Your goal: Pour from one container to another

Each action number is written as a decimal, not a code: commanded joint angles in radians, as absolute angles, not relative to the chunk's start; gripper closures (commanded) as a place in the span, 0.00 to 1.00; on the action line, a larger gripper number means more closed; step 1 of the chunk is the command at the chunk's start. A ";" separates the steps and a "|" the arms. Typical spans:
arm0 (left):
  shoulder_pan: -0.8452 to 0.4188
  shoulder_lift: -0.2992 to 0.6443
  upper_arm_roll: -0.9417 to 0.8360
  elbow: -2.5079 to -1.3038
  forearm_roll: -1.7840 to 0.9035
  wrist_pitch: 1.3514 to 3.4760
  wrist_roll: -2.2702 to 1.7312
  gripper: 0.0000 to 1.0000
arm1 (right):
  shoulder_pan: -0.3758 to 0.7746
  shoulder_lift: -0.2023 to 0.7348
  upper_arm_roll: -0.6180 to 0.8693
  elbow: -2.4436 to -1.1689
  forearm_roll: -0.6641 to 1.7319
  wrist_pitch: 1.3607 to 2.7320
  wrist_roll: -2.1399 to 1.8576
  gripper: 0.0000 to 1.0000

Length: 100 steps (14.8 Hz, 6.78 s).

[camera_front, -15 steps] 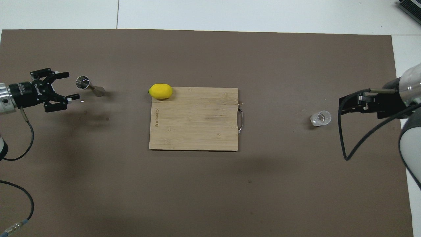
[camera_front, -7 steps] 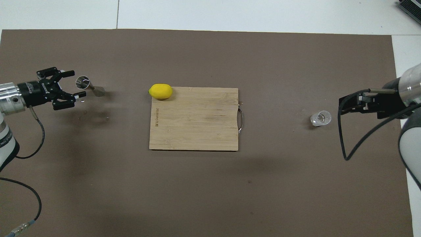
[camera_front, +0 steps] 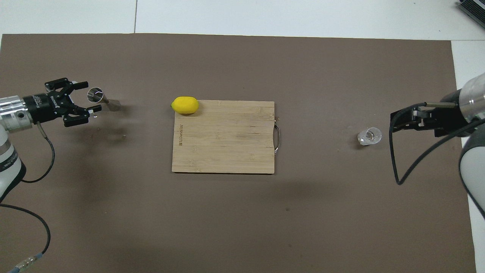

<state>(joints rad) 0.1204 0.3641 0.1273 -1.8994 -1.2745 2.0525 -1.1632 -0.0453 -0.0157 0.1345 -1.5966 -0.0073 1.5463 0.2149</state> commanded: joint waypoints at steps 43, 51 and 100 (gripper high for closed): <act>-0.414 0.307 0.081 -1.775 -1.357 2.176 -1.318 1.00 | -0.063 -0.020 0.140 -1.605 0.009 1.545 0.189 0.00; -0.649 0.339 0.081 -1.833 -1.515 2.517 -1.319 1.00 | -0.083 -0.020 0.135 -1.605 0.009 1.543 0.189 0.00; -0.278 0.198 0.101 -1.687 -0.094 2.215 -1.216 0.00 | -0.459 0.475 0.137 -1.773 0.515 1.894 0.822 0.00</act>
<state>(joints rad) -0.3073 0.2096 0.1053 -1.6908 -0.1550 2.2532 -1.3185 -0.4493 0.4542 0.1215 -1.7819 0.4669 1.8942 0.8401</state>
